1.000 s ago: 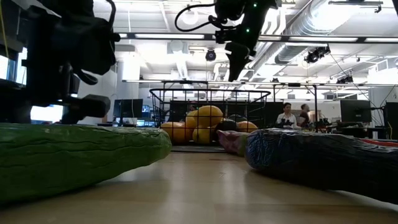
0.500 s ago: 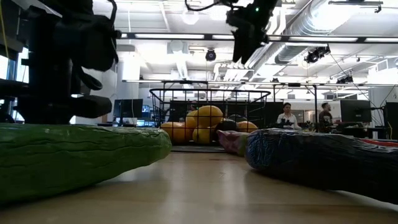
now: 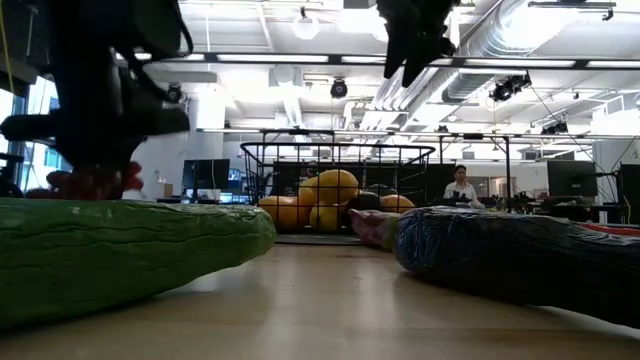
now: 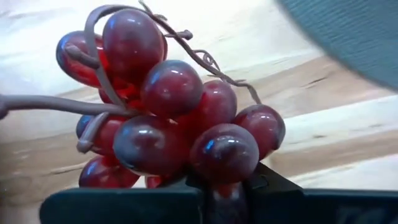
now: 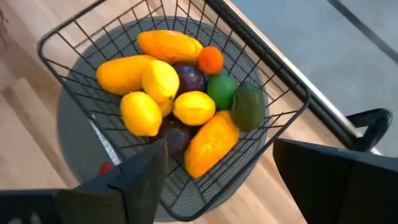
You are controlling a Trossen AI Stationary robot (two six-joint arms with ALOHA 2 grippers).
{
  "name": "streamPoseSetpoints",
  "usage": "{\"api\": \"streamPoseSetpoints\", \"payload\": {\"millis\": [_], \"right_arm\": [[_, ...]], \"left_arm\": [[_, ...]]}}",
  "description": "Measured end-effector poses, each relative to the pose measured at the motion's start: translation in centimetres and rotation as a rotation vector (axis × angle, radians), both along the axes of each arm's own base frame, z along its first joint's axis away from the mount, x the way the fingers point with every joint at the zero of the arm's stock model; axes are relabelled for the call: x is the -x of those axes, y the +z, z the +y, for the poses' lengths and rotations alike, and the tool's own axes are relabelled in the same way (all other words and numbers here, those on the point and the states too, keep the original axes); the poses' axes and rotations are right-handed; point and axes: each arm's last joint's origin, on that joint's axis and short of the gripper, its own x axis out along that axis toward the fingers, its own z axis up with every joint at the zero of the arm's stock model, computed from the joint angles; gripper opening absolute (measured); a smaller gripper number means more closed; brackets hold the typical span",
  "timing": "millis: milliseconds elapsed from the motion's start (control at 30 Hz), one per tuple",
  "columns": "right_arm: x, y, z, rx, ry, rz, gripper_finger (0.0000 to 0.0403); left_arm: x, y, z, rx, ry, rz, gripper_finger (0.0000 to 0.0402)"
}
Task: Build produce basket
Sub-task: Put the purple grapes into the black wire basket
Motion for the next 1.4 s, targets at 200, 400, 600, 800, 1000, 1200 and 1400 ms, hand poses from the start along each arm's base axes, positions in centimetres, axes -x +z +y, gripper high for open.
{"api": "streamPoseSetpoints", "payload": {"millis": [200,400,600,800,1000,1200,1400], "right_arm": [[-0.1,0.0,1.0,-0.03,-0.019,-0.013,0.0275],[-0.1,-0.1,1.3,-0.043,-0.029,-0.014,0.0275],[0.0,0.0,0.7,-0.038,-0.053,-0.022,0.0275],[0.1,0.1,-0.6,-0.02,-0.07,-0.032,0.0275],[0.4,0.3,-2.3,0.017,-0.083,-0.051,0.0275],[1.0,0.4,-4.3,0.046,-0.112,-0.051,0.0275],[1.8,0.4,-5.9,0.054,-0.157,-0.043,0.0275]], "left_arm": [[1.2,3.0,-0.1,-0.073,-0.021,-0.176,0.0013],[1.3,5.9,0.4,-0.217,-0.037,-0.43,0.0014],[0.3,8.0,2.4,-0.365,-0.091,-0.564,0.0014],[-0.9,9.4,5.5,-0.479,-0.157,-0.62,0.0014],[-1.1,10.7,9.2,-0.53,-0.168,-0.699,0.0014],[-1.0,11.7,12.7,-0.605,-0.191,-0.792,0.0014],[-1.7,12.0,15.5,-0.686,-0.288,-0.88,0.0014]]}}
